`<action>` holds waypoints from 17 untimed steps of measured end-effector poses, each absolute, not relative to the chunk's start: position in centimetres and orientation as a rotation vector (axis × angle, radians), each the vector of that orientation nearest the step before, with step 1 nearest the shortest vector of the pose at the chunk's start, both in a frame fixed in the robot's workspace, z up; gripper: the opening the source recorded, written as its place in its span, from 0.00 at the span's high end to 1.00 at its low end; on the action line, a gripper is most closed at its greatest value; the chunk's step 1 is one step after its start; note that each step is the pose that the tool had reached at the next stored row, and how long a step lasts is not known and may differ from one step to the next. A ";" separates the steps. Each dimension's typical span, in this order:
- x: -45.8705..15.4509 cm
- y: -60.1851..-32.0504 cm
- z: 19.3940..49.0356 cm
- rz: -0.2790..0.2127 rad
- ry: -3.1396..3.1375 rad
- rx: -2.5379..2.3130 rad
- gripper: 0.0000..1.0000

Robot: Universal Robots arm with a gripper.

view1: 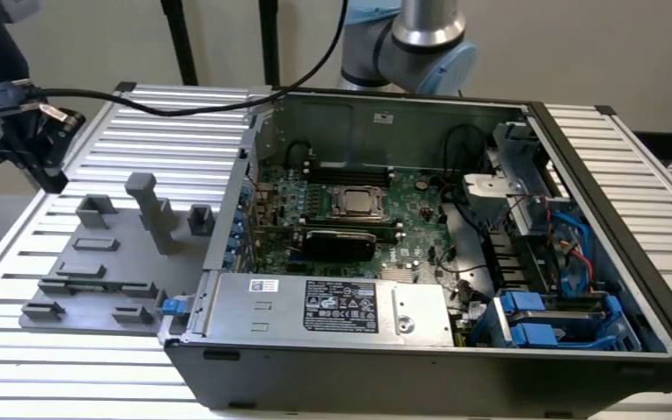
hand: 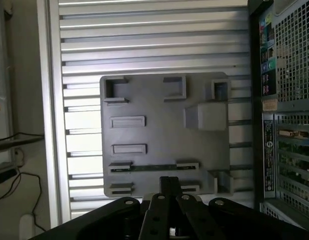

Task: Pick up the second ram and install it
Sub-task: 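Reach for the second ram, then pick up the second ram and move it above second insertion slot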

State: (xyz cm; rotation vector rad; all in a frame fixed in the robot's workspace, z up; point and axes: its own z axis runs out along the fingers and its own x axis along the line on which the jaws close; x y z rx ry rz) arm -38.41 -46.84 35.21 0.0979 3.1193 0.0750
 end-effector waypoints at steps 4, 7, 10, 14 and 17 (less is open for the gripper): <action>-39.6 -46.8 34.5 0.075 3.120 0.080 0.89; -40.3 -46.8 34.3 0.075 3.121 0.069 0.89; -40.4 -46.8 34.3 0.075 3.121 0.067 0.89; -40.4 -46.8 34.3 0.075 3.121 0.067 0.89; -40.4 -46.8 34.3 0.075 3.121 0.068 0.89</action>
